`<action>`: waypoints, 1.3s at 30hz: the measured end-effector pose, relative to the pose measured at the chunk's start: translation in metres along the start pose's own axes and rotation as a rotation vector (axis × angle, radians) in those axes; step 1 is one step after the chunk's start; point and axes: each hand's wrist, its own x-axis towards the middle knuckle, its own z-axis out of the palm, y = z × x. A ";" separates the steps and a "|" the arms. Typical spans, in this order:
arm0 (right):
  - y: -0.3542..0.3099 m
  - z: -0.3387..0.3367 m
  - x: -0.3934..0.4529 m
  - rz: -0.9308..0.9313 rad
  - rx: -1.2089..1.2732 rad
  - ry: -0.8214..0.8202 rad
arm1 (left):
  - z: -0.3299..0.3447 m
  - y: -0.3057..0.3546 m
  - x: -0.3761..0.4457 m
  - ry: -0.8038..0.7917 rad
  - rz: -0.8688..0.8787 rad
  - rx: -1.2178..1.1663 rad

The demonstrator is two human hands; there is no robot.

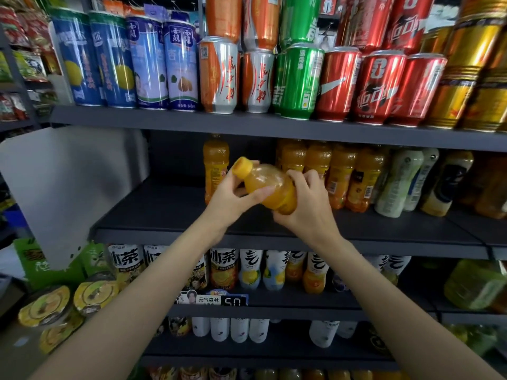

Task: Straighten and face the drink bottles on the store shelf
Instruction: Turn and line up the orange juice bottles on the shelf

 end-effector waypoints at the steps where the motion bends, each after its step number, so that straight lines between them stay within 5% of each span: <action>1: -0.001 0.005 -0.002 -0.044 -0.061 0.043 | 0.002 0.001 0.001 0.050 -0.010 0.000; 4: 0.001 0.008 -0.001 -0.113 -0.059 0.052 | -0.003 0.007 0.000 0.080 0.004 -0.037; 8: 0.012 -0.002 0.009 -0.045 0.118 -0.281 | -0.019 0.016 0.003 -0.081 0.033 -0.107; 12: 0.018 -0.002 0.011 -0.024 0.145 -0.383 | -0.031 0.015 0.010 -0.176 0.001 -0.130; 25: 0.031 0.081 0.030 0.367 0.296 0.038 | -0.074 -0.054 0.042 0.531 -0.200 0.388; 31: 0.032 0.120 0.064 0.467 0.399 -0.030 | -0.071 -0.086 0.073 0.494 -0.247 0.575; 39: 0.058 0.148 0.059 0.485 0.199 -0.134 | -0.077 -0.105 0.091 0.441 -0.213 0.663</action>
